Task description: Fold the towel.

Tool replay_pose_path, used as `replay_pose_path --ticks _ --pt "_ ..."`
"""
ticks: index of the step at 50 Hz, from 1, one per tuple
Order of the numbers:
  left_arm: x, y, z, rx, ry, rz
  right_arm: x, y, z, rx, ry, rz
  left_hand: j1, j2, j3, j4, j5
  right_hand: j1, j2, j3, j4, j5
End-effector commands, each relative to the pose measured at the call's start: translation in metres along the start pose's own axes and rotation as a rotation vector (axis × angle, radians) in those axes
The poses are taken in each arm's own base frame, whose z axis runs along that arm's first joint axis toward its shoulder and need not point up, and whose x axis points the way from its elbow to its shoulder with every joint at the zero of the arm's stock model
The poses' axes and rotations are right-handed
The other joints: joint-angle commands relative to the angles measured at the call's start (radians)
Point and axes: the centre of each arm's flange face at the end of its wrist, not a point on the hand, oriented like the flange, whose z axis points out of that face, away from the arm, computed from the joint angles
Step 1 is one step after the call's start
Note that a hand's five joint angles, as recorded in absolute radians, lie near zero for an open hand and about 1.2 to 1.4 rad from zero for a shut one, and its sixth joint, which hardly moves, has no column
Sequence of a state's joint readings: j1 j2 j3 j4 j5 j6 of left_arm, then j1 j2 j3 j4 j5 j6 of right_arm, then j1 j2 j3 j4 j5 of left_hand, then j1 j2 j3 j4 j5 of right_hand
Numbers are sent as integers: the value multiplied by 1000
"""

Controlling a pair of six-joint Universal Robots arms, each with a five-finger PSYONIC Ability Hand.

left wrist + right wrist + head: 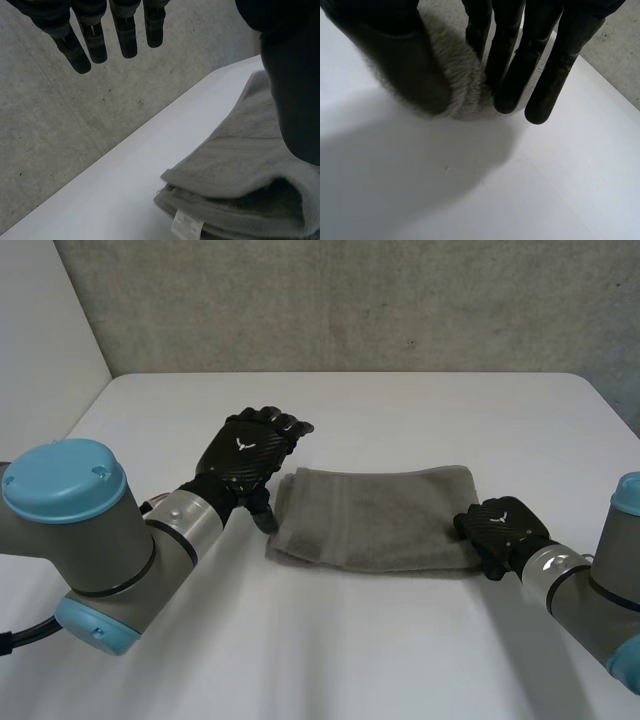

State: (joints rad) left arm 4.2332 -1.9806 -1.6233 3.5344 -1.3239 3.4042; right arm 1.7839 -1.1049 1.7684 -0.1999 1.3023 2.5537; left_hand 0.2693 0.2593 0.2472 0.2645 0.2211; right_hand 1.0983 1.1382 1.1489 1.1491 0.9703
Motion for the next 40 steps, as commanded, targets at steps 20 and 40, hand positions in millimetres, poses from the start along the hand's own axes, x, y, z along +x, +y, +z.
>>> replay_pose_path --ticks 20,40 --pt "-33 -28 -3 73 -104 -18 -103 -144 -2 481 -145 -391 -79 -69 -57 -74 -206 298 258 247 247 251" --pt "-62 -39 -4 108 -222 -83 -138 -151 6 452 -123 -275 -91 -81 -69 -86 -217 -924 -964 -974 -975 -970"
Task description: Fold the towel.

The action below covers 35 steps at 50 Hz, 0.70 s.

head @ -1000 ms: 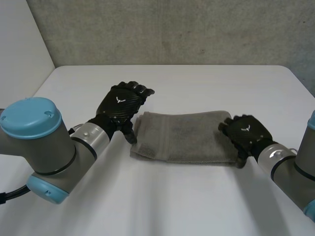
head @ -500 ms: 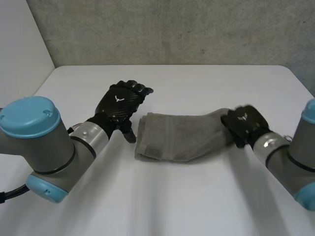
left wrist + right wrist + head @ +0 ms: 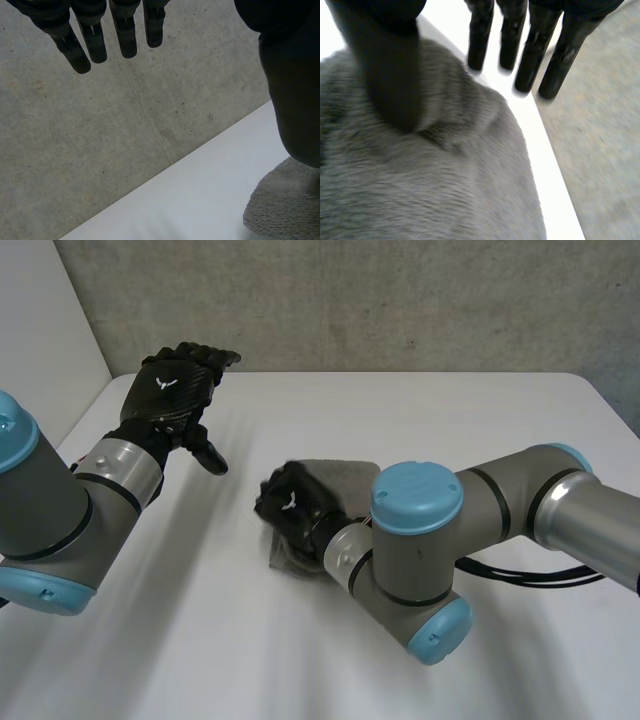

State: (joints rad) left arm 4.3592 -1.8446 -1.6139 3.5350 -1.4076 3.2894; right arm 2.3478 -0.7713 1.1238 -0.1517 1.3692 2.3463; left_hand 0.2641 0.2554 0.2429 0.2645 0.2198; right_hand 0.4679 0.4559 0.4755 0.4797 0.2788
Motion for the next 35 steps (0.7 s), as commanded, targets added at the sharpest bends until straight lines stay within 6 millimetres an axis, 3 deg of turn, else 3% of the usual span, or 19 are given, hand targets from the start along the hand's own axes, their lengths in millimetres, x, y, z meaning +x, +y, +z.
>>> replay_pose_path --ticks 1,5,8,11,18,19,21,27,30,35 --pt "6 -2 4 21 14 -2 42 -28 -27 1 150 186 -86 -77 -65 -86 -216 -293 -281 -301 -305 -279" --pt "12 -2 6 29 31 -37 57 -33 -42 11 188 280 -86 -77 -65 -86 -216 -293 -281 -301 -305 -279" --pt "32 -1 9 30 82 -121 86 -14 -57 -39 265 420 -83 -74 -62 -83 -213 -293 -281 -301 -305 -279" --pt "38 3 10 18 96 -142 90 -7 -60 -53 277 470 -80 -71 -59 -80 -210 -293 -281 -301 -305 -279" --pt "76 44 10 -95 188 -164 103 26 -63 -128 307 647 -71 -63 -50 -72 -201 -293 -281 -301 -305 -279" --pt "76 44 10 -96 188 -164 103 26 -63 -128 307 647 -71 -62 -50 -72 -201 -293 -281 -301 -305 -279" --pt "83 67 6 -177 201 -167 91 43 -54 -165 264 697 -68 -60 -47 -69 -198 -293 -281 -301 -305 -279" --pt "89 102 1 -312 216 -129 63 70 -35 -208 171 763 -62 -54 -41 -63 -193 -293 -281 -301 -305 -279" --pt "88 113 0 -353 207 -75 53 82 -28 -232 151 785 -62 -54 -41 -63 -193 -293 -281 -301 -305 -279" --pt "84 115 0 -372 169 -14 48 86 -24 -244 142 781 -62 -54 -41 -63 -193 -293 -281 -301 -305 -279"
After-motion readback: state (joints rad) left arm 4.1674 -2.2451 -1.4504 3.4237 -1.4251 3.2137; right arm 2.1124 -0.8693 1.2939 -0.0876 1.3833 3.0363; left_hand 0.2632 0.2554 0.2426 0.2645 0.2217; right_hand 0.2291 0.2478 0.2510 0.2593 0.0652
